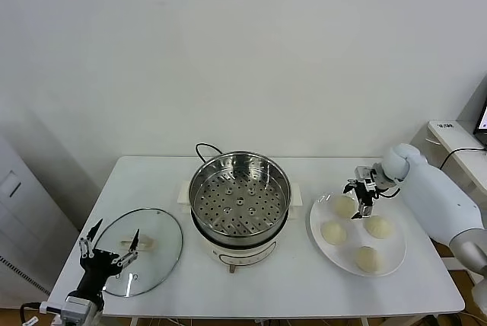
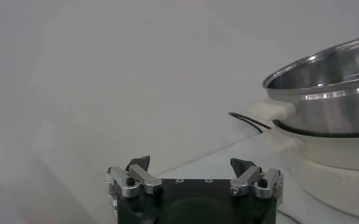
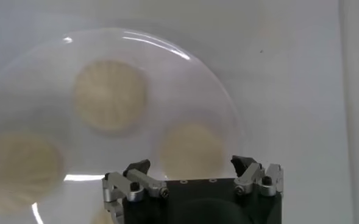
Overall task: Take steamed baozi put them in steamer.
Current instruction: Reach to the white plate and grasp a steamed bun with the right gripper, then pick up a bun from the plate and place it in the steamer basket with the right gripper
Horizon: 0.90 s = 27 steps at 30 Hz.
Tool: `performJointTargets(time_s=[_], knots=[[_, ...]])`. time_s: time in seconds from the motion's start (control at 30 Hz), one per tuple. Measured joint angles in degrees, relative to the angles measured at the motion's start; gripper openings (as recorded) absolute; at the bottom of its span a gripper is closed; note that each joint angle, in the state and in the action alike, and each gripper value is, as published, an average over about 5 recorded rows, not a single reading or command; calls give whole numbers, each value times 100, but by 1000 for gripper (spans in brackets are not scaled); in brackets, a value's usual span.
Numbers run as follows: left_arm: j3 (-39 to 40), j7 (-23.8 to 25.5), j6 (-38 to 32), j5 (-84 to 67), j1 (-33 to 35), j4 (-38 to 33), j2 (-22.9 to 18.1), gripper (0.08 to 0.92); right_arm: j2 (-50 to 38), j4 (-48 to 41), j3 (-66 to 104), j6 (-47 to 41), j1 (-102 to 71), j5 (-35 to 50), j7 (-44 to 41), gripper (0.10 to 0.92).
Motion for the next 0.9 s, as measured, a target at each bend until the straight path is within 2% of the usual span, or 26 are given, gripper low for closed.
performJointTargets(time_s=[0.07,0.17,0.43,0.57,0.9], knots=[[0,0,-1,-1,7,-4,4,823,32,-46,-15,9,4,-31,37,808],[0,0,-6,-1,20,-4,4,823,62,-94,-37,19,7,-54,79,747],[-37,0,-32,-21,56,-32,6,823,15,-47,-208,35,129,21,111,513],[-55,1,-55,-28,65,-44,-30,823,-84,102,-436,27,287,235,75,423],[-170,7,-85,-81,124,-151,-21,823,-207,811,-2085,74,1845,1590,-169,407]])
